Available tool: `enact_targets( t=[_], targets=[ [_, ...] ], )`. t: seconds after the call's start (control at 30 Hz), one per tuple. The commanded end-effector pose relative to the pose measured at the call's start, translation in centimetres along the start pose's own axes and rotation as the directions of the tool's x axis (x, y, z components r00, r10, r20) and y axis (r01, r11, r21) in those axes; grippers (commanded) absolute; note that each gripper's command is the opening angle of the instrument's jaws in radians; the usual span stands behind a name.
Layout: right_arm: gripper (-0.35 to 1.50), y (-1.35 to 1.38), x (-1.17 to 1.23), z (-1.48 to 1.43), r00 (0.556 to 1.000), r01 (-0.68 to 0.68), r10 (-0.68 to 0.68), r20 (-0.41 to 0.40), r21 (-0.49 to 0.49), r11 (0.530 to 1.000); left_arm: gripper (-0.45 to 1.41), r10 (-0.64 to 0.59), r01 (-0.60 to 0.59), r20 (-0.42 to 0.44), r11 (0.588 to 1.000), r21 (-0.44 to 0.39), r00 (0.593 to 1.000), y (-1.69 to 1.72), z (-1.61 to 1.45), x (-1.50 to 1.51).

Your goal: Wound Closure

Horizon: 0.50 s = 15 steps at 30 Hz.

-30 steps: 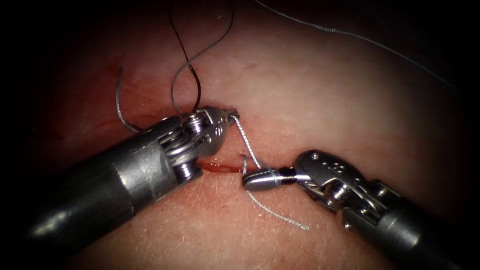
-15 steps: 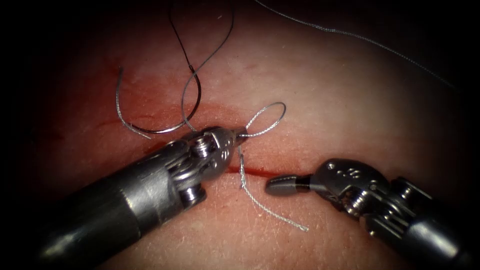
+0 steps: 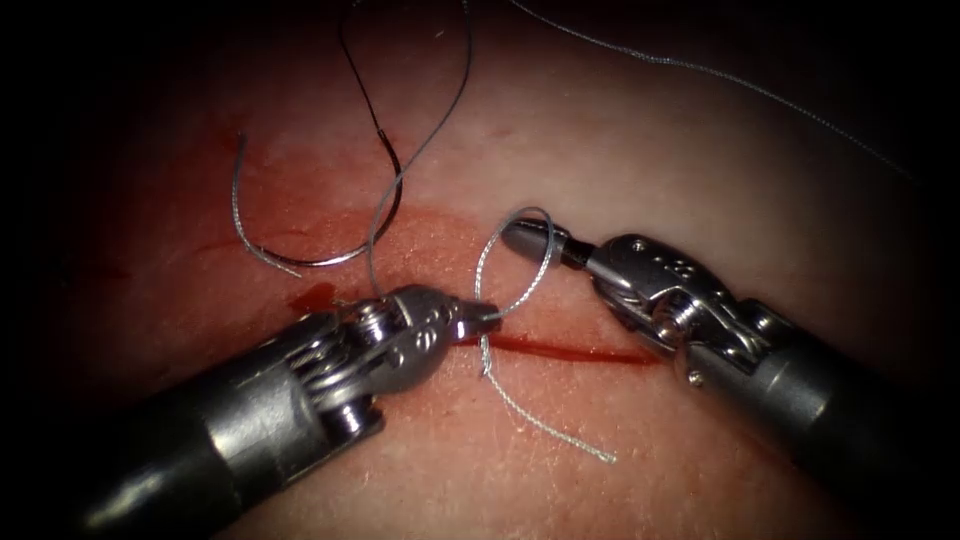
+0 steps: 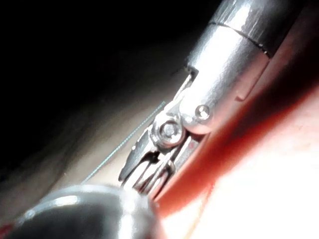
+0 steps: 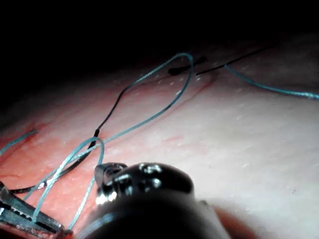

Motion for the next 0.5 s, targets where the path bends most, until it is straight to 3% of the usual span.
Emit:
enact_targets(
  t=[0.03,0.1,0.2,0.37,0.5],
  targets=[
    [-0.35,-0.05,0.09,0.12,0.998,-0.036,0.040,-0.041,0.081,0.996,-0.45,0.003,-0.003,-0.010,1.000,0.010,1.000,0.07,-0.01,-0.08],
    [-0.35,-0.07,0.10,0.13,0.991,-0.094,0.108,-0.084,0.153,0.984,-0.45,-0.001,0.001,-0.050,1.000,0.006,0.999,0.07,0.06,-0.03],
    [-0.35,-0.07,0.08,0.06,0.986,-0.125,0.139,-0.090,0.152,0.981,-0.45,-0.006,0.005,-0.100,1.000,-0.005,0.995,0.09,0.08,0.02],
    [-0.35,-0.10,0.09,-0.21,0.990,-0.139,0.142,-0.012,0.126,0.982,-0.45,-0.006,0.005,-0.108,1.000,-0.007,0.994,0.08,0.07,0.03],
    [-0.35,-0.22,0.20,-0.33,0.985,-0.171,0.172,0.000,0.127,0.977,-0.45,-0.006,0.005,-0.113,1.000,-0.011,0.994,0.09,0.07,0.03]
  ],
)
